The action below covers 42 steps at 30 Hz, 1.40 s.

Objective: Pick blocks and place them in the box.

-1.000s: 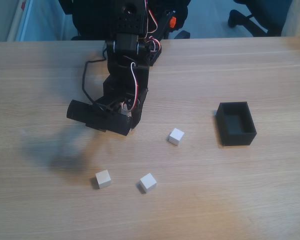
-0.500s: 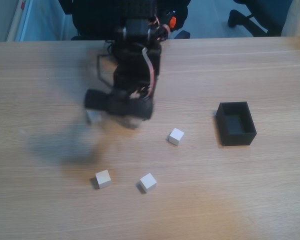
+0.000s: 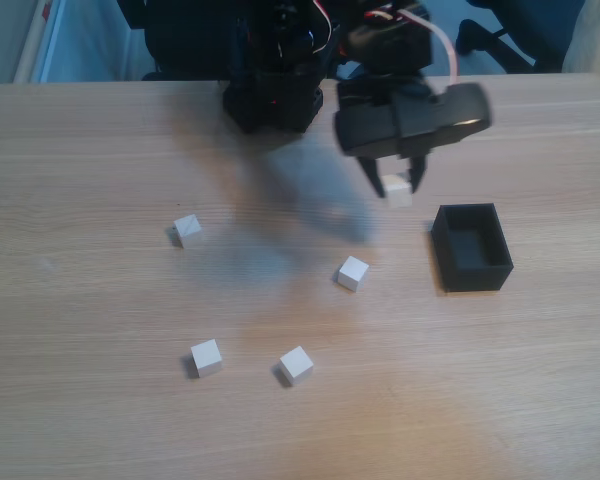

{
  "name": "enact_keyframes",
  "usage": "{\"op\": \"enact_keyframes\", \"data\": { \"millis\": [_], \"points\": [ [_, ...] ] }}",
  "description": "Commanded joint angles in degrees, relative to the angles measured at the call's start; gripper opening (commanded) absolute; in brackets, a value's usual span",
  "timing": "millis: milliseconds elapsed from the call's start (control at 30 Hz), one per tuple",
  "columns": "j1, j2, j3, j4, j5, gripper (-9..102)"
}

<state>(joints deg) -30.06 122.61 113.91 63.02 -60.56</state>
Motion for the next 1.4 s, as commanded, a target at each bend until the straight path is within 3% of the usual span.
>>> {"op": "enact_keyframes", "data": {
  "millis": [0,467,733,933,1000,1067,1200,1367],
  "points": [
    [-3.5,-2.6,-7.0,-0.4,1.4,0],
    [-12.2,-12.8,-15.7,-8.2,3.8,1],
    [-13.3,-14.1,-16.2,-8.7,6.2,15],
    [-12.3,-13.9,-16.3,-8.3,5.4,16],
    [-11.5,-13.2,-16.3,-7.2,5.3,12],
    [-10.2,-11.6,-15.6,-5.5,5.4,1],
    [-4.9,-5.1,-10.1,-1.8,3.9,0],
    [4.3,5.0,3.3,-3.2,-1.8,0]
  ]
}}
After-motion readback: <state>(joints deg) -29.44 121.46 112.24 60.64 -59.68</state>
